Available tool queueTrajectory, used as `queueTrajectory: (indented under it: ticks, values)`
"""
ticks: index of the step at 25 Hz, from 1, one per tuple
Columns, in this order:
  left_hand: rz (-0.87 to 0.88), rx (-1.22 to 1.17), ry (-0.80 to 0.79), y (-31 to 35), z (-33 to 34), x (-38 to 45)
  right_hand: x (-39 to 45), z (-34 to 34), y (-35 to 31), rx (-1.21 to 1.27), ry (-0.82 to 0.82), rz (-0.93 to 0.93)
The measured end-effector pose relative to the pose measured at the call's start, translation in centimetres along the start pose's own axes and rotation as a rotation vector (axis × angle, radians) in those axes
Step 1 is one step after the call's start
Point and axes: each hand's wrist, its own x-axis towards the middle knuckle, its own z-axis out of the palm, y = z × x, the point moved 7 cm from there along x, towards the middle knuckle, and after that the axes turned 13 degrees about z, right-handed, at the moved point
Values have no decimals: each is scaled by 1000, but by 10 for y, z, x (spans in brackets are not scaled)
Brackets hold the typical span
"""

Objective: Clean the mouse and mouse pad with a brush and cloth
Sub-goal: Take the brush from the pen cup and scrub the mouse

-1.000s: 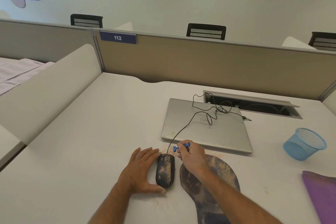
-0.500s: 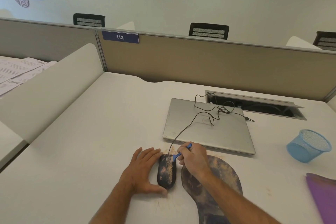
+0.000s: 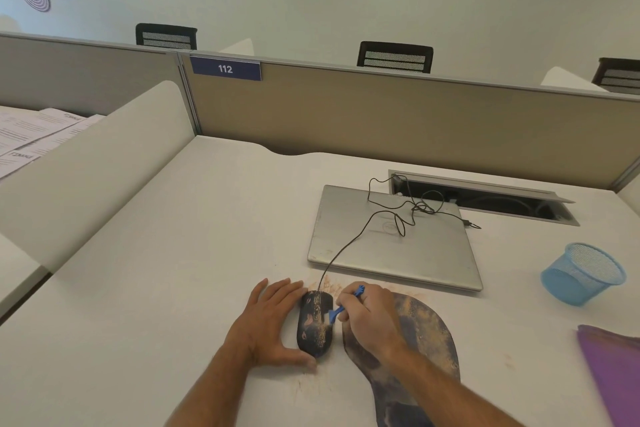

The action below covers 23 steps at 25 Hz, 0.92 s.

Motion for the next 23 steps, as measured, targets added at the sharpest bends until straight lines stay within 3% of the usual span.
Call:
queueTrajectory:
  ticks: [14, 23]
  values:
    - [6, -5, 14, 1, -2, 0, -28, 6, 22, 111, -54, -87]
    - [14, 0, 23, 1, -1, -1, -49, 6, 24, 17, -38, -125]
